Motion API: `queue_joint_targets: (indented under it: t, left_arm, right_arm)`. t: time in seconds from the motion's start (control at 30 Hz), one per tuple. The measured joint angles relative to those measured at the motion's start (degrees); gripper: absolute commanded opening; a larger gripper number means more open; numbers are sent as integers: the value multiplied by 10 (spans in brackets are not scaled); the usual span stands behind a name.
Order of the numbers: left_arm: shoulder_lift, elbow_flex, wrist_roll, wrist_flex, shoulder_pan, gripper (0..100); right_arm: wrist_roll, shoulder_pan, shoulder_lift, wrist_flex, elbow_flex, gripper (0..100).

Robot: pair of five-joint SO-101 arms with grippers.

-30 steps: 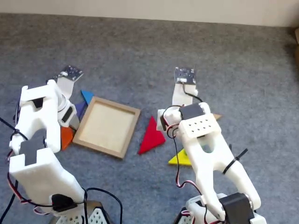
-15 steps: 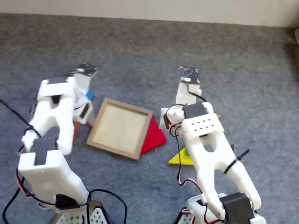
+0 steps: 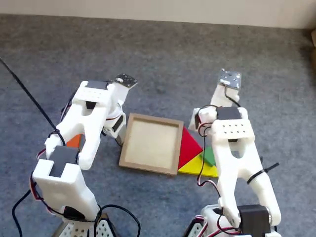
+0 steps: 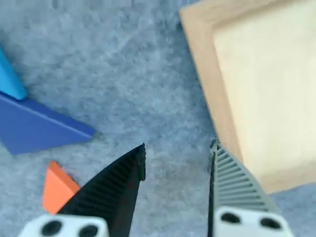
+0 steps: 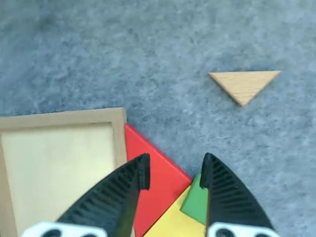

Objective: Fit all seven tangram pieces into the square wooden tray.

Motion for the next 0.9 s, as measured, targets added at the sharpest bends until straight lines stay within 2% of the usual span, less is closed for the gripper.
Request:
queue_joint_targets:
  t: [0.23,0.5,0.73,0.9]
  left_arm:
    - [-106,31,23,22,1,213]
    - [-373,171,36,22,-28,213]
    - [-605,359,37,-59,-90,213]
    - [-777,493,92,-112,-124,213]
  right_arm:
    - [47,-4,0,0,0,168]
    - [54,-1,0,27,0,170]
    - [56,-1,0,69,-24,170]
    - [56,-1,0,69,-24,170]
